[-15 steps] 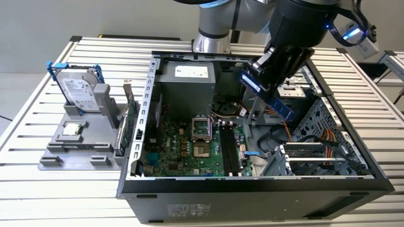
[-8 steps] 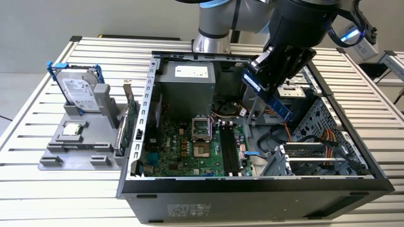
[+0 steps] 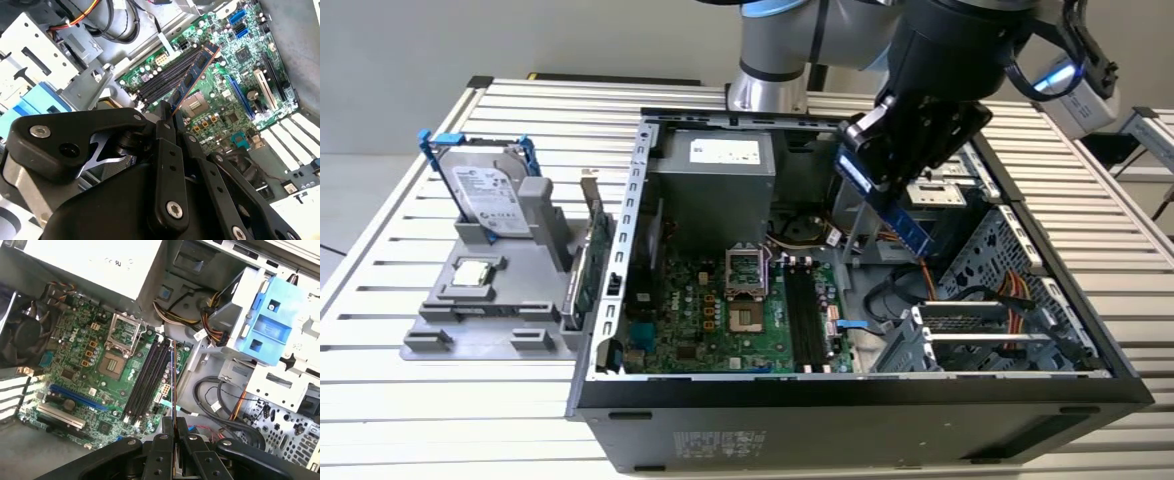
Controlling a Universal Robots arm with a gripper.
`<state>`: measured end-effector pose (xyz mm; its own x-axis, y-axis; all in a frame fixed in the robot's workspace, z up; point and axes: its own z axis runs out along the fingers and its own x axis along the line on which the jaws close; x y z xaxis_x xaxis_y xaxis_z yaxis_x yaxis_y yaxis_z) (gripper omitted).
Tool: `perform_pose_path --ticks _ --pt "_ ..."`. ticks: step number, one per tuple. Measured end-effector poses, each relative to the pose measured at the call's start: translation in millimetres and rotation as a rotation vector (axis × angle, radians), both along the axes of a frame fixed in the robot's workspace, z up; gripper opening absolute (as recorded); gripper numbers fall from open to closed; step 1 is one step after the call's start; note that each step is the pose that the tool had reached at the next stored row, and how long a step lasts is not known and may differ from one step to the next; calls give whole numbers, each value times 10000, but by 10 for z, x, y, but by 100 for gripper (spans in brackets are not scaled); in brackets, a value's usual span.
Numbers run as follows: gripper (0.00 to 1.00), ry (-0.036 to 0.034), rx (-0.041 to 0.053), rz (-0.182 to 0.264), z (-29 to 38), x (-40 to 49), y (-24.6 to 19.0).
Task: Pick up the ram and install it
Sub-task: 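Insert the ram into the slot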
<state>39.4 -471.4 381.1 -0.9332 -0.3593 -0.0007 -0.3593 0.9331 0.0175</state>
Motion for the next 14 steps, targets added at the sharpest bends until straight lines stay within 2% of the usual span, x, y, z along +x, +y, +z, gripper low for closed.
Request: perform_pose_path --ticks 14 --pt "0 0 0 -1260 0 1 0"
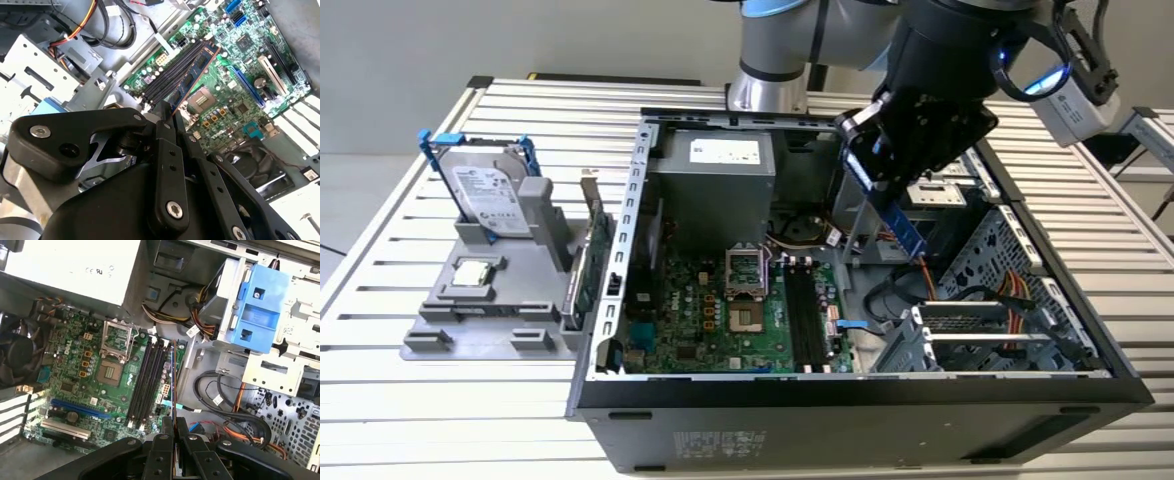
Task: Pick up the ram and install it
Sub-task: 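Insert the ram into the slot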
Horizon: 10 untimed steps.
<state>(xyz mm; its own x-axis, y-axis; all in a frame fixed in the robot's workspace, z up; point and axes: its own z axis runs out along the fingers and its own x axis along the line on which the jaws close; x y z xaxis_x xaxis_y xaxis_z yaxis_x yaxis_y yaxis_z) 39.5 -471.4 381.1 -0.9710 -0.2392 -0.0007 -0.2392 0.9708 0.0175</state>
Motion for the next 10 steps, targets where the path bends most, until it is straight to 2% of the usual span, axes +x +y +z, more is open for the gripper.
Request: perform_pose_path --ticks 10 --pt "0 0 -1 -912 0 2 0"
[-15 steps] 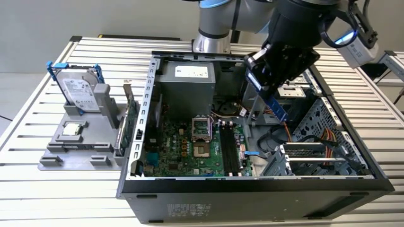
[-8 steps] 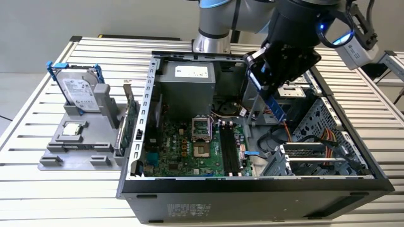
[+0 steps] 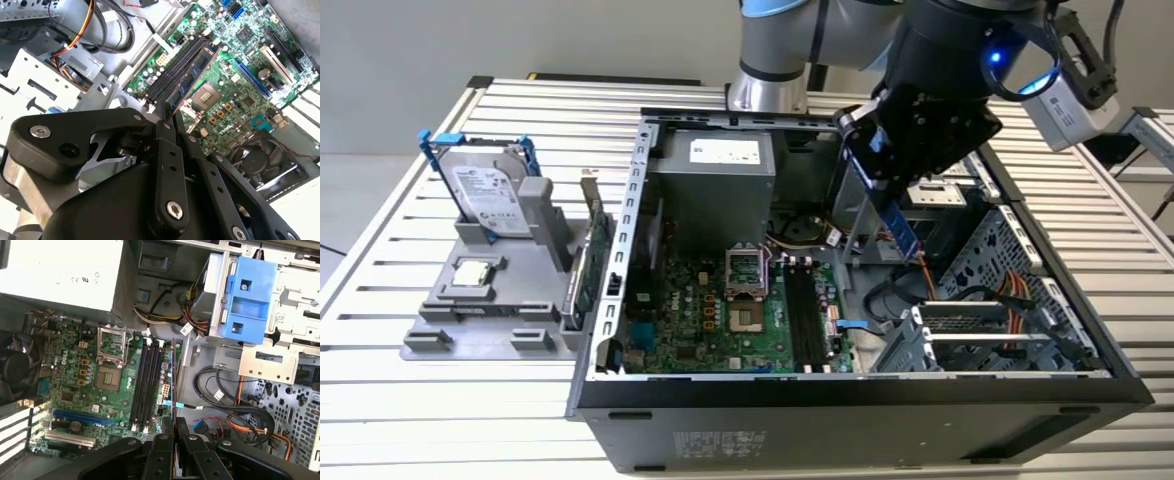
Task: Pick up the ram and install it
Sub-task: 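Insert the ram into the slot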
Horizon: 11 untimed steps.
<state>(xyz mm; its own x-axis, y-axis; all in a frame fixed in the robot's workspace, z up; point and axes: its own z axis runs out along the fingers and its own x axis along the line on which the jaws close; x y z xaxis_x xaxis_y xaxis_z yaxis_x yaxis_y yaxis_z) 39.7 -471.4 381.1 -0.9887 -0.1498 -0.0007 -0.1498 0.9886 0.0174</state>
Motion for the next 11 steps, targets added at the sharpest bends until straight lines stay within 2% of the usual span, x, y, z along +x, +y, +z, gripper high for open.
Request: perform_pose_path --ticks 4,11 --pt "0 0 -2 -163 0 8 0" --pt "0 0 -2 -163 0 22 0"
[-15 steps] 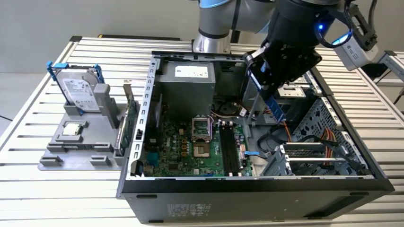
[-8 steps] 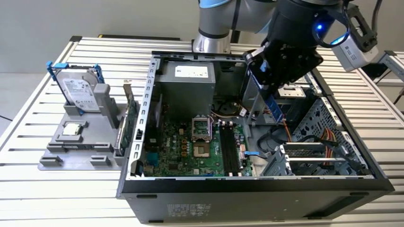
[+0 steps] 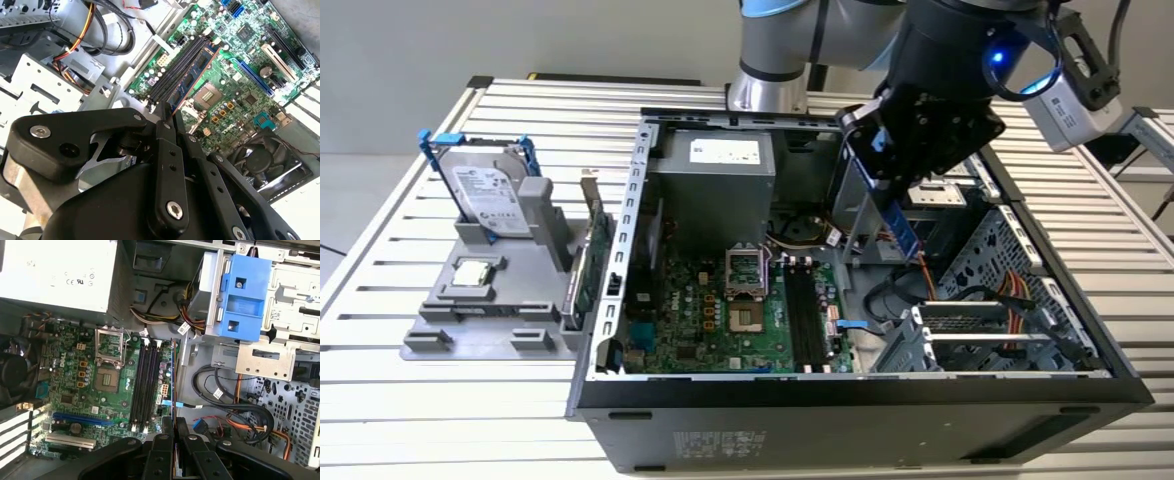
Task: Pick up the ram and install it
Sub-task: 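Insert the ram into the slot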
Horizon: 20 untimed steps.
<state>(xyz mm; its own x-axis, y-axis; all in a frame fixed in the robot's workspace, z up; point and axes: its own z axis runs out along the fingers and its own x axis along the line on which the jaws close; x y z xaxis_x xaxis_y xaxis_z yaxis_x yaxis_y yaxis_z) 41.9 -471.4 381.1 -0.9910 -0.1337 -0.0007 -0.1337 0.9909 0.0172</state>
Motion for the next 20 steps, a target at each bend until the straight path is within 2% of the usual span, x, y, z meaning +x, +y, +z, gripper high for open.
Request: perform_pose_path --ticks 12,15,20 --pt "0 8 -2 0 -2 8 0" --pt "0 34 0 0 -18 8 0" --pt "0 37 -1 0 -51 8 0"
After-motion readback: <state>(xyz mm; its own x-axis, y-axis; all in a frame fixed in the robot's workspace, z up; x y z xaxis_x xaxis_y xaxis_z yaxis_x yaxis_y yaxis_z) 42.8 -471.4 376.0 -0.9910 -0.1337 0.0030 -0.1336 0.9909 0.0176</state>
